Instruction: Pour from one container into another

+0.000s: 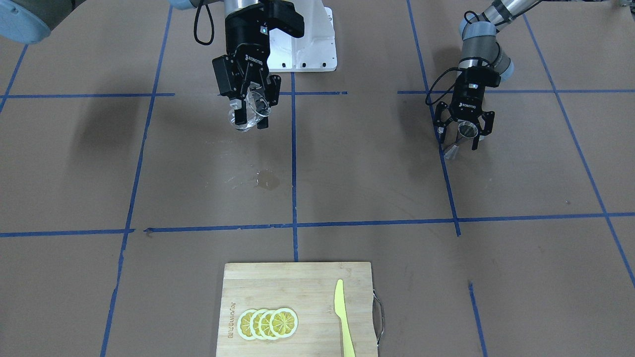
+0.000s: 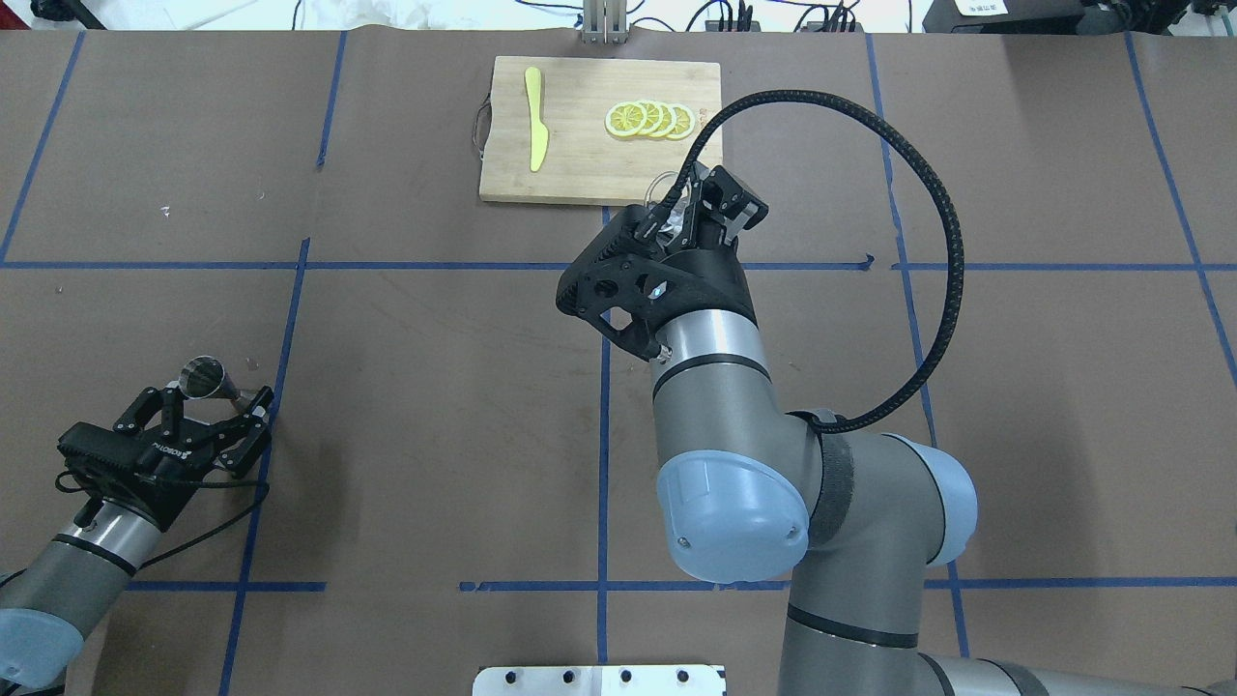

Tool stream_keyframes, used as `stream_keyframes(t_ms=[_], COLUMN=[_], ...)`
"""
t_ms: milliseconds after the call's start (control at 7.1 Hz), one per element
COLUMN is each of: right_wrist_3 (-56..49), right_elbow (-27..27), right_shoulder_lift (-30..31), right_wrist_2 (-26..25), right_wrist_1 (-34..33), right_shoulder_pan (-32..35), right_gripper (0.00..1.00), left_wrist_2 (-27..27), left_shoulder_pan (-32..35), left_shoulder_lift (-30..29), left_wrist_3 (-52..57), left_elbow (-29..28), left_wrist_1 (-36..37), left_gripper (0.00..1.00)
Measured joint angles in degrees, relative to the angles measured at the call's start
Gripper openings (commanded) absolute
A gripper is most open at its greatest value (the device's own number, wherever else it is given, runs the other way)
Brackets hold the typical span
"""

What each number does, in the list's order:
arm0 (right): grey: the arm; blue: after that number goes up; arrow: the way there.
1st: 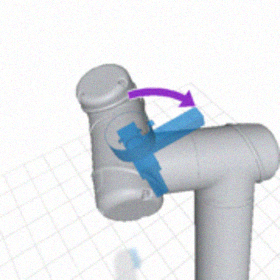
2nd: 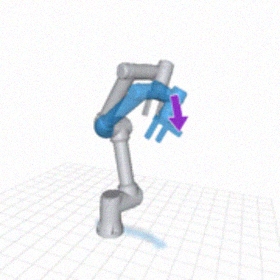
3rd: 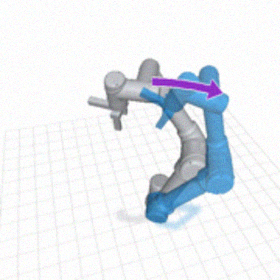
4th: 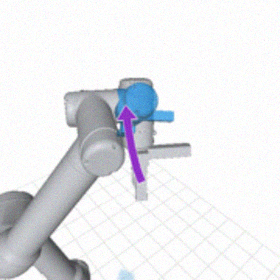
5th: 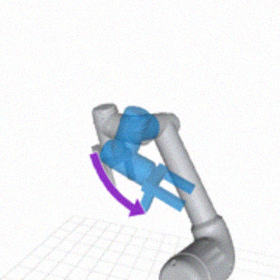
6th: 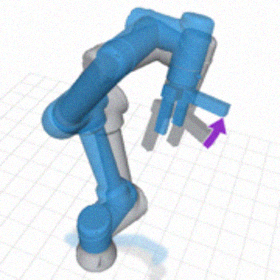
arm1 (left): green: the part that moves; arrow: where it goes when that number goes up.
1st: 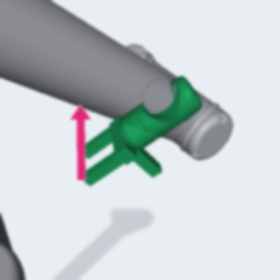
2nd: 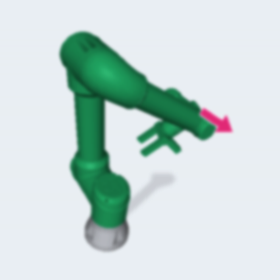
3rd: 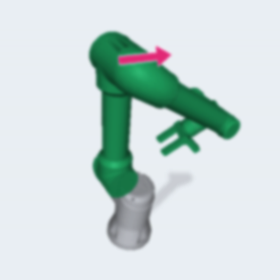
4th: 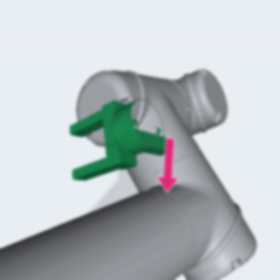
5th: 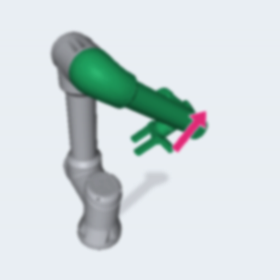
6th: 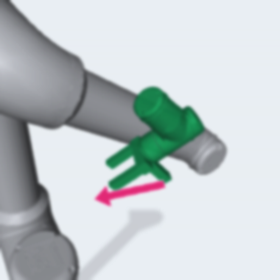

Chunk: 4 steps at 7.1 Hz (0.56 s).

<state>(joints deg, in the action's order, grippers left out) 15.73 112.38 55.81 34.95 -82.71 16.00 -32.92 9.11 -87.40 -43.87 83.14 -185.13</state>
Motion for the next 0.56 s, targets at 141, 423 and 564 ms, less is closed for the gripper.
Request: stream_keyframes(t_ms=[141,423,564], right_wrist_3=[0.0,0.0,0.0], right_elbow=[0.0,0.0,0.0], right_shoulder_lift=[0.0,-0.1,-0.1], right_wrist_2=[0.0,0.0,0.0], right_wrist_1=[0.0,0.0,0.0], right_shoulder_pan=[0.0,0.0,0.1], right_gripper=[0.0,0.0,0.0], left_wrist_2=[0.9,3.8,4.5], left_shoulder_pan=[0.0,0.2,0.2], left_shoulder_lift=[0.0,0.4,1.0], left_wrist_3=[0.1,0.7,1.3], left_elbow=[0.5,2.4,3.9], left_wrist_1=[-0.4,-2.8,-3.8], left_gripper=[1.0,1.0,1.0])
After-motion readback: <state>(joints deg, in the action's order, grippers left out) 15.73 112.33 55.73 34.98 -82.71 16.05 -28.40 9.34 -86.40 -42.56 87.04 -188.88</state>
